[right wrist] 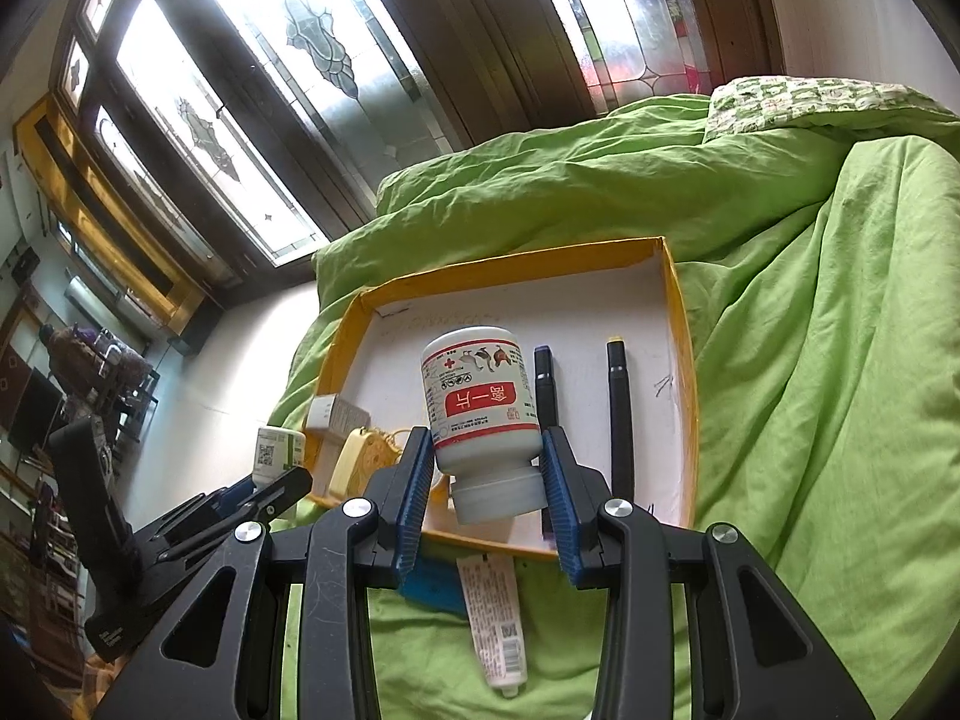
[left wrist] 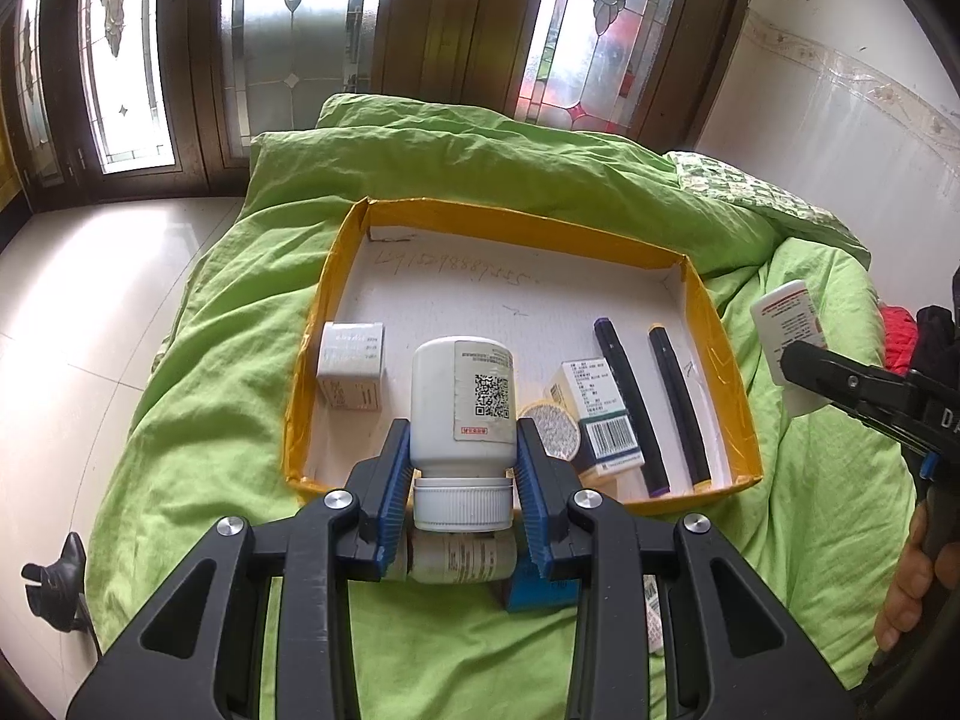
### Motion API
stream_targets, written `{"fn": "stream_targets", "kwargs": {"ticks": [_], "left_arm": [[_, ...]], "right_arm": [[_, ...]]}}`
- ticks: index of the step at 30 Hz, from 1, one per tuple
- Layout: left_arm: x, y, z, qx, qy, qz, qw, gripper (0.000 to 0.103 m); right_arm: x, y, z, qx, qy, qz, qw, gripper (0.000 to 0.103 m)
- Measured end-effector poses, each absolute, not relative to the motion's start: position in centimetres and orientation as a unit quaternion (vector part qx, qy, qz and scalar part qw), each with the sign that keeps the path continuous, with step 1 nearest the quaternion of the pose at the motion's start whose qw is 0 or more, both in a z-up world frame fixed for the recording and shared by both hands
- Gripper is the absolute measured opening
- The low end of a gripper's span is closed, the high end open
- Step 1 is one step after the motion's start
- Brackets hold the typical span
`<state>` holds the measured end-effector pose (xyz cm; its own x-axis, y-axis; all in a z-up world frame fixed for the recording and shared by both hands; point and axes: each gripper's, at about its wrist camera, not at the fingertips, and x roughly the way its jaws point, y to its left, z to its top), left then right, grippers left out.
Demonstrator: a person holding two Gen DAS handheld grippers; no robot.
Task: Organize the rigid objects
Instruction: 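Carry both pill bottles upright over the tray with both tools, then lower both pill bottles into the tray and open both tools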
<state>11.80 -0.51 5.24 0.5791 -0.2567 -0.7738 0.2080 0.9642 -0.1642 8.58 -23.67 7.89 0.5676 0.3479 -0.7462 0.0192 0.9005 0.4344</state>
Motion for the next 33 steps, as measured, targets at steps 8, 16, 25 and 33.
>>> {"fn": "stream_targets", "kwargs": {"ticks": [8,16,25,33], "left_arm": [[13.8,-0.8,5.7,-0.036,0.438,-0.141,0.887,0.031],[16.6,-2.1,4.9,-0.048,0.451,-0.15,0.879,0.031],[19.1,-4.3,3.0,-0.036,0.469,-0.153,0.869,0.031],[21.3,-4.4,1.5,-0.025,0.479,-0.142,0.866,0.031]], "right_arm": [[10.2,-28.1,7.7,0.224,0.439,0.05,0.869,0.033],[11.1,-29.9,5.9,0.261,0.453,0.036,0.851,0.033],[12.8,-28.7,3.4,0.265,0.487,0.053,0.831,0.033],[14.7,-26.8,2.1,0.259,0.502,0.068,0.823,0.033]]}}
